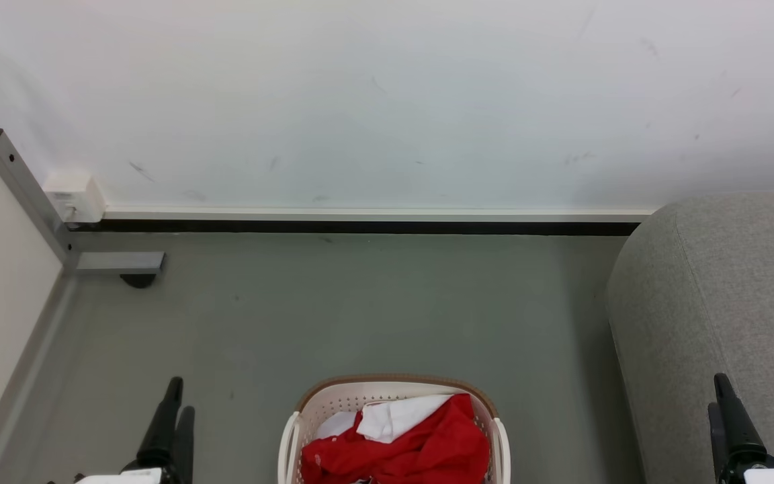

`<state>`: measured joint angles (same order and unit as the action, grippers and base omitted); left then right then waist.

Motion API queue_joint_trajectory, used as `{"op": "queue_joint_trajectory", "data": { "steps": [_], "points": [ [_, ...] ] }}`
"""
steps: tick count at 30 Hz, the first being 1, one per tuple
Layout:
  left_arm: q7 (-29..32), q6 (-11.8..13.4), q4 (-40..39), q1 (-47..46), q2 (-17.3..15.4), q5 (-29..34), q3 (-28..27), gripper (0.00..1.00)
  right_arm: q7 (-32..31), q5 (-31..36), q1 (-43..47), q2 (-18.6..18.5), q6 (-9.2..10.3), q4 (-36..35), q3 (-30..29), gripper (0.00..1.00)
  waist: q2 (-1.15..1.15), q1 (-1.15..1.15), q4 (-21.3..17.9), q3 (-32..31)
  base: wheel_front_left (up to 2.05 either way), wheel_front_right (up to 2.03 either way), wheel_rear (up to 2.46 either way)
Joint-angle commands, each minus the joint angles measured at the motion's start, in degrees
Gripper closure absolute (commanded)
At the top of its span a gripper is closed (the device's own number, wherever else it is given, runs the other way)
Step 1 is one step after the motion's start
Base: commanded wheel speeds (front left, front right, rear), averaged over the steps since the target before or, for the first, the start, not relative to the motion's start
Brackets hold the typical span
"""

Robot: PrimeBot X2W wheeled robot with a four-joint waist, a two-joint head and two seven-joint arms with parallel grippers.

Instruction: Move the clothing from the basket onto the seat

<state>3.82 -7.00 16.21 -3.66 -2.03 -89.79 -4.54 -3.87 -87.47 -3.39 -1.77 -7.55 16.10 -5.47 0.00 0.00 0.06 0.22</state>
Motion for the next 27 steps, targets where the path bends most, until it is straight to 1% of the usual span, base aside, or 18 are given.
{"op": "queue_joint_trajectory", "data": {
  "steps": [1, 9, 17, 24, 25, 27],
  "points": [
    [-0.79, 0.20, -1.27, -0.85, -0.32, 1.74, 0.39, 0.00, 0.83, 2.94, -0.76, -0.44, 0.01, -1.61, 0.12, 0.00, 0.00, 0.00, 0.01, 0.01, 0.00, 0.00, 0.00],
    [-2.86, 1.48, -2.76, -0.56, -0.41, 8.81, 1.94, 0.00, 2.89, 15.17, -0.09, -0.54, 0.02, -4.02, 1.17, 0.00, 0.00, 0.00, 0.09, 0.09, 0.00, 0.00, 0.00],
    [-4.73, 3.64, -3.81, -0.16, -0.49, 19.53, 4.13, 0.00, 4.79, 27.57, 0.46, -1.50, 0.03, -5.68, 2.96, 0.00, 0.00, 0.00, 0.21, 0.17, 0.00, 0.00, 0.00],
    [-6.27, 5.37, -4.48, 0.21, -0.56, 28.74, 5.64, 0.00, 6.33, 35.66, 0.91, -1.90, 0.03, -6.01, 3.72, 0.00, 0.00, 0.00, 0.27, 0.20, 0.00, 0.00, 0.00],
    [-6.27, 5.37, -4.48, 0.21, -0.56, 28.74, 5.64, 0.00, 6.33, 35.66, 0.91, -1.90, 0.03, -6.01, 3.72, 0.00, 0.00, 0.00, 0.27, 0.20, 0.00, 0.00, 0.00],
    [-6.74, 5.75, -4.76, 0.30, -0.57, 30.93, 6.06, 0.00, 6.75, 37.71, 1.07, -1.94, 0.03, -5.85, 3.85, 0.00, 0.00, 0.00, 0.29, 0.21, 0.00, 0.00, 0.00]
  ]
}}
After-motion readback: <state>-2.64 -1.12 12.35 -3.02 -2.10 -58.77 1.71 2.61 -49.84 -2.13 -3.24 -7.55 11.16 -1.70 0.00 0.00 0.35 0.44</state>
